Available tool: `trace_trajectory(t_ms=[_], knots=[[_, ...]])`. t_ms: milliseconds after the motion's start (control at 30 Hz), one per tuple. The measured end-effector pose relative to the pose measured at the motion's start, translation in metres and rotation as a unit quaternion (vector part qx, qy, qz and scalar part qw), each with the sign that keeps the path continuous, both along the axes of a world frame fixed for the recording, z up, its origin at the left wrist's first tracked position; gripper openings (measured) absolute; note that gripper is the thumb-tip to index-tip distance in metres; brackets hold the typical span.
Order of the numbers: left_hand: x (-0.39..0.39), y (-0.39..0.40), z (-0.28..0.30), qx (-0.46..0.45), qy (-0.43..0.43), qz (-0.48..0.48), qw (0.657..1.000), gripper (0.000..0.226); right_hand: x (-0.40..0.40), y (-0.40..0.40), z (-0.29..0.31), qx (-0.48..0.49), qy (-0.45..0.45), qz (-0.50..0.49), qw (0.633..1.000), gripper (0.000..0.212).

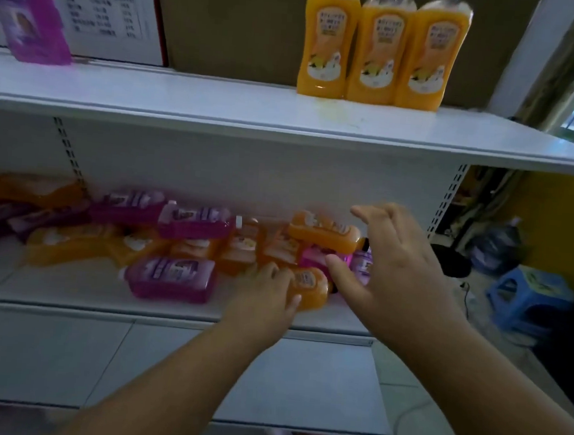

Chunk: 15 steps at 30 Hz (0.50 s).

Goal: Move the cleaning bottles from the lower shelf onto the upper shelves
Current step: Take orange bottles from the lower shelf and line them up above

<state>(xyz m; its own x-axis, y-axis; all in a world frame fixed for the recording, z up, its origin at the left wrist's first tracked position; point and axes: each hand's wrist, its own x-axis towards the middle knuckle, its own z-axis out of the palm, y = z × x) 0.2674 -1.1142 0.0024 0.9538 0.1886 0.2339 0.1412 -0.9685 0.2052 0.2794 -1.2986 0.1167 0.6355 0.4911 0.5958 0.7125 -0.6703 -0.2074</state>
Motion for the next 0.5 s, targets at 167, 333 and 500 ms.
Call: trace_trajectory(t_ms=[167,333,500], knots=[[0.048,0.017,-0.018,-0.003,0.104,0.075,0.992,0.055,0.037,-0.009,-0.017,0.001,0.035,0.038,0.999,0.053],[0.077,0.031,-0.021,0.048,0.187,0.065,0.979,0.08,0.069,-0.012,-0.034,0.001,0.06,0.055,0.997,0.048],[0.066,0.026,-0.017,0.001,0.22,0.028,0.975,0.073,0.09,-0.006,-0.047,0.009,0.069,0.059,0.996,0.05]])
